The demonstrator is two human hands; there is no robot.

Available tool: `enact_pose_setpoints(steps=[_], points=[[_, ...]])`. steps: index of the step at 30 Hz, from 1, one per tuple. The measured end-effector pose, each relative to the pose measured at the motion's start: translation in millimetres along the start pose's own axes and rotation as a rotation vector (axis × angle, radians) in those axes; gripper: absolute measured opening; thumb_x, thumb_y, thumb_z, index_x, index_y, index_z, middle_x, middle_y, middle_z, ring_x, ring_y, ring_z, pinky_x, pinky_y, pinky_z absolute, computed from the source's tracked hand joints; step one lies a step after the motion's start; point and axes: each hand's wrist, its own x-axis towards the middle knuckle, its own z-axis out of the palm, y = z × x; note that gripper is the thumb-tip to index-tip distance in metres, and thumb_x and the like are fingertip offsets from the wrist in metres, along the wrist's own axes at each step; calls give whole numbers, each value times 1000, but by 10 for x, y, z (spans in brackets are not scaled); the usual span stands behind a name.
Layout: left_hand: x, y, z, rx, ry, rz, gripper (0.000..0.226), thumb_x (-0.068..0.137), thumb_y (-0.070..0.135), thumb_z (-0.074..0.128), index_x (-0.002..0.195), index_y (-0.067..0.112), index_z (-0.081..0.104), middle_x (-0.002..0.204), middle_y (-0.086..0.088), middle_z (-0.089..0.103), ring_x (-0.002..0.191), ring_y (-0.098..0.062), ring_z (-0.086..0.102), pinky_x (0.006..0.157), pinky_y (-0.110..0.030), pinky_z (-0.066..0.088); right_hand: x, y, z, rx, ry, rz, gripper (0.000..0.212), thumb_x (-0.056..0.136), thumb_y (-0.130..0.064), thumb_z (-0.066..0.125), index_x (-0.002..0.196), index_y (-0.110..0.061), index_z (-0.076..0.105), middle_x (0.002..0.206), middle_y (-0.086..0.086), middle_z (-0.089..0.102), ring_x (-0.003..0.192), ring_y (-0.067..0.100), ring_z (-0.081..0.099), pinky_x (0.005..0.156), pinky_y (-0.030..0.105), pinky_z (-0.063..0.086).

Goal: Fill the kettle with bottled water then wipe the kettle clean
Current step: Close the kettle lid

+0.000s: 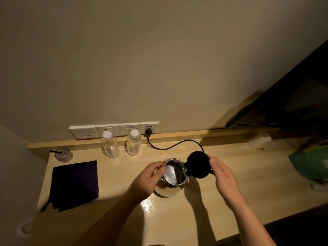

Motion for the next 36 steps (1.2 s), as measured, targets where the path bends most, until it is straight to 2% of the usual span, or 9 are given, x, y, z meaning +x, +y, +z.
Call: enact_pose_setpoints(steps=[4, 6, 10, 14, 18, 23, 25, 31, 36], points=[[-42, 97, 51, -76, 16, -87, 50, 91, 69, 43, 123, 42, 69, 127, 15, 71, 121, -5, 64, 113, -40, 46, -140, 28, 160, 31, -83, -69, 31, 103, -31, 57, 128, -49, 63, 129, -27, 67, 124, -6, 58, 97, 6, 43], [-42, 156, 56, -90, 8, -125, 52, 94, 69, 38, 122, 38, 69, 132, 9, 69, 126, -12, 61, 115, -42, 43, -193, 45, 254, -82, -136, -109, 47, 97, -36, 66, 142, -45, 54, 141, -28, 56, 133, -7, 49, 103, 4, 38], [-47, 283, 81, -94, 3, -125, 58, 88, 77, 43, 112, 36, 76, 119, 8, 76, 120, -14, 66, 107, -40, 47, -245, 62, 454, -306, -206, -181, 84, 82, -58, 67, 157, -42, 31, 158, -26, 36, 144, -5, 34, 118, 22, 29], [-36, 292, 121, -32, 33, -72, 60, 82, 79, 56, 109, 30, 77, 106, 7, 80, 102, -10, 74, 98, -40, 55, -251, 182, 594, -419, -265, -219, 90, 85, -50, 70, 159, -44, 21, 159, -24, 34, 148, 0, 27, 123, 31, 24], [-12, 256, 159, -8, 123, -69, 60, 69, 64, 77, 114, 25, 73, 113, 1, 78, 112, -16, 72, 103, -45, 55, -161, 289, 553, -470, -237, -267, 87, 88, -43, 73, 158, -45, 21, 151, -29, 33, 142, -2, 27, 120, 28, 22], [67, 194, 169, 23, 189, -80, 29, 83, 29, 84, 109, 23, 74, 117, -1, 75, 119, -19, 65, 104, -47, 54, 4, 333, 479, -594, -217, -307, 87, 88, -50, 74, 158, -40, 25, 160, -15, 41, 147, 7, 29, 114, 17, 9], [88, 186, 166, 37, 200, -85, 28, 83, 25, 84, 110, 20, 75, 115, -2, 76, 118, -19, 67, 103, -47, 55, 63, 349, 469, -611, -227, -313, 88, 86, -53, 75, 159, -38, 26, 160, -14, 42, 146, 5, 26, 111, 12, 4], [102, 187, 191, 117, 246, -75, 34, 84, 24, 83, 116, 17, 77, 115, 1, 77, 112, -13, 69, 104, -42, 55, 129, 407, 474, -615, -218, -307, 87, 80, -57, 79, 154, -42, 35, 153, -16, 50, 143, 9, 36, 107, 9, 7], [89, 189, 191, 171, 249, -78, 40, 83, 30, 82, 121, 19, 76, 119, 3, 76, 113, -10, 68, 104, -38, 54, 134, 372, 478, -625, -213, -307, 85, 79, -55, 81, 152, -40, 40, 151, -16, 52, 142, 11, 41, 107, 20, 15]])
